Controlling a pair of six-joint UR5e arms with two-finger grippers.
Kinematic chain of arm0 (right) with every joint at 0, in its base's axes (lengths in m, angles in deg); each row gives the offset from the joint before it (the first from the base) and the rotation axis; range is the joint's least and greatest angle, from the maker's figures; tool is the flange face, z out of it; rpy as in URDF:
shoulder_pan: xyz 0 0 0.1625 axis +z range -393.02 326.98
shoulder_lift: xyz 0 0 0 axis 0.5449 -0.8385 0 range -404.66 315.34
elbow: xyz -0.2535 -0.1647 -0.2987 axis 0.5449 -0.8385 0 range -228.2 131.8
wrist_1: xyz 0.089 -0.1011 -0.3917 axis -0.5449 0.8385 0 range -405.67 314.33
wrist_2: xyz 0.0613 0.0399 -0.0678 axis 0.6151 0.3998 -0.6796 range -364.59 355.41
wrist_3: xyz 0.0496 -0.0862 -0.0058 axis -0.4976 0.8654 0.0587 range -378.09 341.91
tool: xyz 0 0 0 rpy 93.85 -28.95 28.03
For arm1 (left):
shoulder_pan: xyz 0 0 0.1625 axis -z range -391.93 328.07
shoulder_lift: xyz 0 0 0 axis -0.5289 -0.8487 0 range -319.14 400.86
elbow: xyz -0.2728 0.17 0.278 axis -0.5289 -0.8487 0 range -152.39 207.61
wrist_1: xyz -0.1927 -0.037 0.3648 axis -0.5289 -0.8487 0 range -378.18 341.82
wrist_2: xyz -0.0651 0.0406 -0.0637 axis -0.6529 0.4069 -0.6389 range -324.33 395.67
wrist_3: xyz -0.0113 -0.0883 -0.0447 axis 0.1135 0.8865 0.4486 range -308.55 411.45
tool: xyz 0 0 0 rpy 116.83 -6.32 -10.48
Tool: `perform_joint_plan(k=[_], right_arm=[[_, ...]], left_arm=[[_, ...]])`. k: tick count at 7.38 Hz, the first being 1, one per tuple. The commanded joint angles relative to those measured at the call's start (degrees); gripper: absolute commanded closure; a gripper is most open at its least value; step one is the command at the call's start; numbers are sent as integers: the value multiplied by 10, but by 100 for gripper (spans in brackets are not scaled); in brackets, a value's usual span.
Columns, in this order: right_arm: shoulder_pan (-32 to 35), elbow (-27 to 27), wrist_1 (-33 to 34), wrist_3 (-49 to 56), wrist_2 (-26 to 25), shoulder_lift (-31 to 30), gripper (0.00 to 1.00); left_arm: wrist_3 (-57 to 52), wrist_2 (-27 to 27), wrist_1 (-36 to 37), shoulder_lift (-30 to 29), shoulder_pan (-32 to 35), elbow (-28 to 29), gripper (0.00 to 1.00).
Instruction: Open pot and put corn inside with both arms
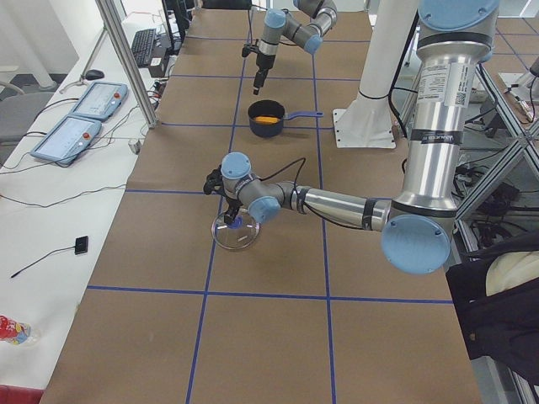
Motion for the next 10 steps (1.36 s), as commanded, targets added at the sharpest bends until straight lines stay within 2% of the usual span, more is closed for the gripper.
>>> perform_joint_plan(k=[1,2,3,6,8,9,10], right_arm=[[119,12,-3,172,76,-55,0],[187,-4,-2,251,128,-66,0],[244,-42,-2,321,170,-70,0],[377,-136,-2,516,261,-84,0],[436,-173,-2,600,299,-112,0],[466,-202,-1,669,299,-115,0],[490,-236,-2,693,298,-116,0]], left_arm=[[-30,-37,23,-2,48,0,2],[-83,-46,71,-11,78,-2,2],[-167,-53,131,-23,120,-2,2],[-376,-58,346,-80,231,6,2],[-445,-61,413,-85,271,5,2],[-461,-61,422,-85,285,7,2],[-464,-59,424,-85,293,9,2]])
